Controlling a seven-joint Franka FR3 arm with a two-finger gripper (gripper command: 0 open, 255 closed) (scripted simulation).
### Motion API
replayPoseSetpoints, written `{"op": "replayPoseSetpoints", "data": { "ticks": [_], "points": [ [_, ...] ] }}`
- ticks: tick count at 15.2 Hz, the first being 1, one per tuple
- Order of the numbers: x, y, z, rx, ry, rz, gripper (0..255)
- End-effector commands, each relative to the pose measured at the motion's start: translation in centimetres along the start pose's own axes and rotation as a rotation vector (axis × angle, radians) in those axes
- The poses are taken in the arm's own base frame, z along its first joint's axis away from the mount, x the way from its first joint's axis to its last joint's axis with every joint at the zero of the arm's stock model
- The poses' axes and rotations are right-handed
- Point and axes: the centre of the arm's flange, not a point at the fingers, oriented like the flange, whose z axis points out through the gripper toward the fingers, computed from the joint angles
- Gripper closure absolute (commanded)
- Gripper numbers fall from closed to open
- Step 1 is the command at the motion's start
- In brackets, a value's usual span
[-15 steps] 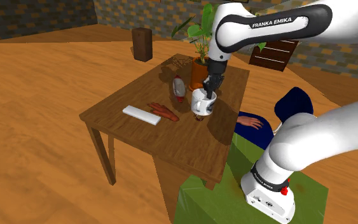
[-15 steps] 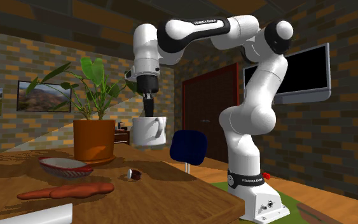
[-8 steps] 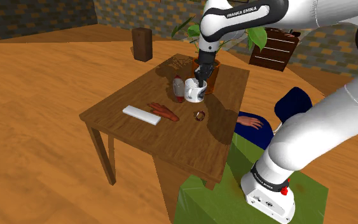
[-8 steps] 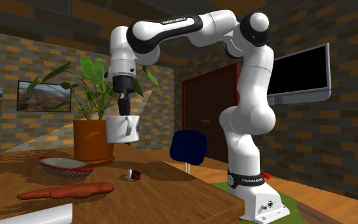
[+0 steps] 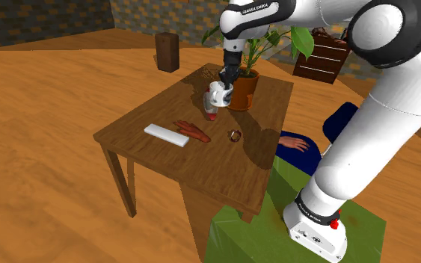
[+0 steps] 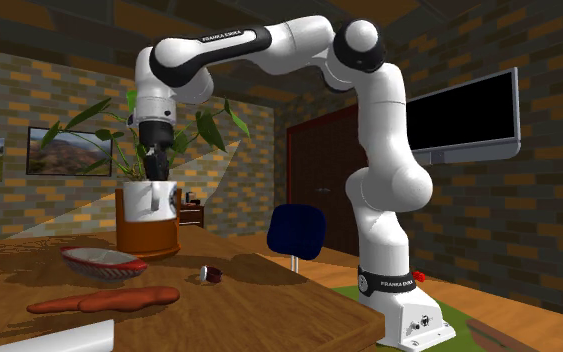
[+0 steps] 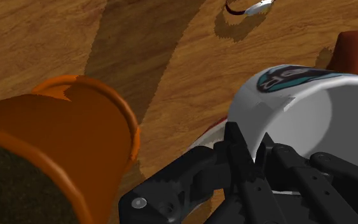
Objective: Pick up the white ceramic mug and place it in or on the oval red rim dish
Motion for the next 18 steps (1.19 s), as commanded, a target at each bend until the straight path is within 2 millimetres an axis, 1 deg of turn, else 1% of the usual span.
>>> {"op": "replayPoseSetpoints", "data": {
  "ticks": [1,9,10,18],
  "points": [
    [2.5,1.2,-0.5,-0.001,0.000,-0.001,255],
    [11.9,5.7,-1.8,-0.001,0.000,-0.001,255],
    [12.7,6.1,-1.9,-0.001,0.000,-0.001,255],
    [12.9,6.3,2.3,-0.001,0.000,-0.001,255]
  ]
}}
